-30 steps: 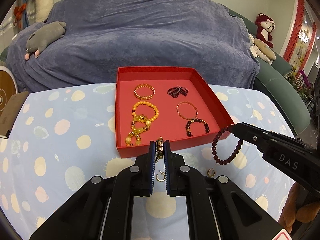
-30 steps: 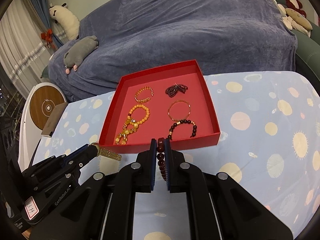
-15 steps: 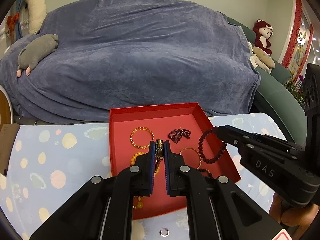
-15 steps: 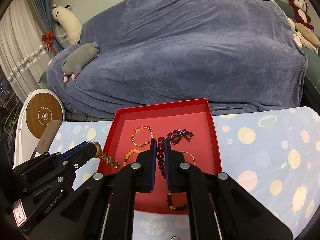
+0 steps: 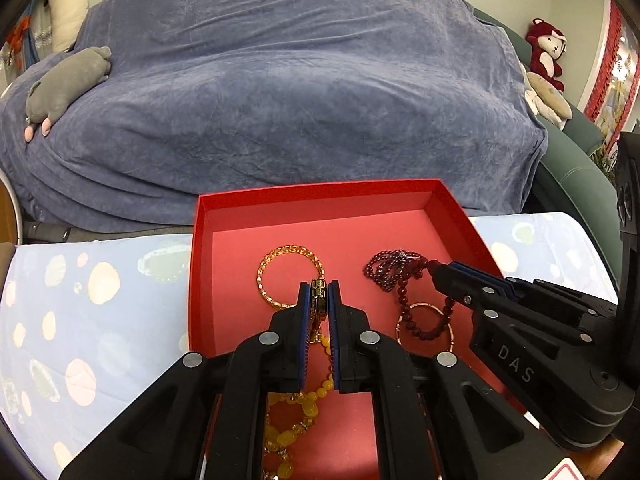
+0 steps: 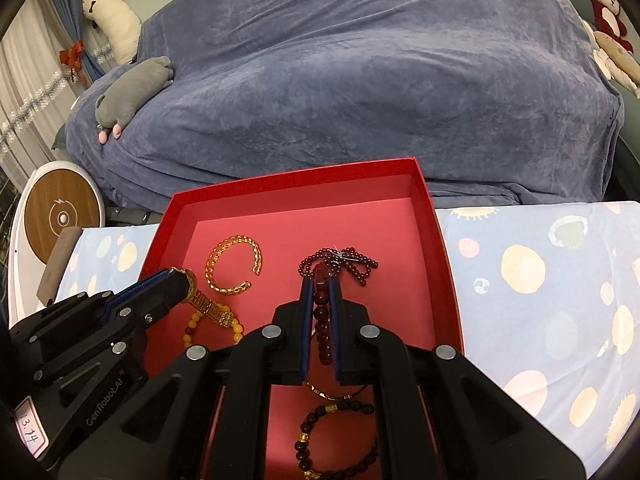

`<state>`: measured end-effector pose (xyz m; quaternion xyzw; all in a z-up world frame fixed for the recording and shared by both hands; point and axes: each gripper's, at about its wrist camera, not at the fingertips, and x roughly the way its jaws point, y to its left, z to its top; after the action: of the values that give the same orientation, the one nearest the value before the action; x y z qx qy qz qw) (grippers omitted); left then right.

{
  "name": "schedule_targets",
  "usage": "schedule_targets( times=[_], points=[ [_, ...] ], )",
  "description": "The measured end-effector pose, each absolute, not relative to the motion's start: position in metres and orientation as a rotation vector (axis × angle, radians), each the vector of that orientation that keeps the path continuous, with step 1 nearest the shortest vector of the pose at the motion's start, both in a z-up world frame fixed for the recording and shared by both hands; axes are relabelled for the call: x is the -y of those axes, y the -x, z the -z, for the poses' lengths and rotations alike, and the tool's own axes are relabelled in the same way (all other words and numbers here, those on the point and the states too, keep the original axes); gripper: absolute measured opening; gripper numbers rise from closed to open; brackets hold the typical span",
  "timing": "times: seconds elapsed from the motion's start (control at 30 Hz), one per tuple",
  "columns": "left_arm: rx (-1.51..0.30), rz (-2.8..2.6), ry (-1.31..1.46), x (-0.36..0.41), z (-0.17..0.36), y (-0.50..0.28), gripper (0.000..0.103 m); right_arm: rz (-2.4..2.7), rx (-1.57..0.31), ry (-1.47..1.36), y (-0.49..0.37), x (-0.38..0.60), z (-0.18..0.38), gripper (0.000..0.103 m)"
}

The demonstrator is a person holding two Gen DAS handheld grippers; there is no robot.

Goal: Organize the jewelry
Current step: 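Open both tools to release the items and withdraw, then move both tools toward the two gold hoop earrings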

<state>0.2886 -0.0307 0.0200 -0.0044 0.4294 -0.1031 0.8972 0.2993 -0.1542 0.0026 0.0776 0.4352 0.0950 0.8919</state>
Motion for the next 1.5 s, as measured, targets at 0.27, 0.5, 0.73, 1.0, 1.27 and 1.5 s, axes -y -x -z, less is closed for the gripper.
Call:
schedule_targets(
  times=[0.27, 0.5, 0.73, 1.0, 1.27, 1.5],
  points=[
    [-0.905, 0.200, 0.000, 0.029, -0.005, -0.296, 0.007, -0.179, -0.917, -0.144, -0.306, 0.155, 0.013, 0.008],
    [-0.887, 0.142, 0.010, 0.021, -0.007, -0.297, 0.010, -0.167, -0.905, -0.127, -0.299, 0.157, 0.009, 0.013],
    [-0.854, 0.123, 0.021, 0.012, -0.037, -0.276, 0.035, -0.146, -0.840, -0.123, -0.262, 0.172, -0.027, 0.033],
    [-0.846, 0.121, 0.033, -0.015, -0.064, -0.197, 0.048, -0.148, -0.849, -0.176, -0.185, 0.192, -0.051, 0.034],
    [-0.904, 0.065, 0.067, -0.036, -0.045, -0.124, 0.050, -0.162, -0.897, -0.198, -0.118, 0.178, -0.029, 0.037],
    [-0.914, 0.078, 0.055, -0.027, -0.029, -0.107, 0.050, -0.174, -0.948, -0.139, -0.103, 0.156, -0.001, 0.037]
  ],
)
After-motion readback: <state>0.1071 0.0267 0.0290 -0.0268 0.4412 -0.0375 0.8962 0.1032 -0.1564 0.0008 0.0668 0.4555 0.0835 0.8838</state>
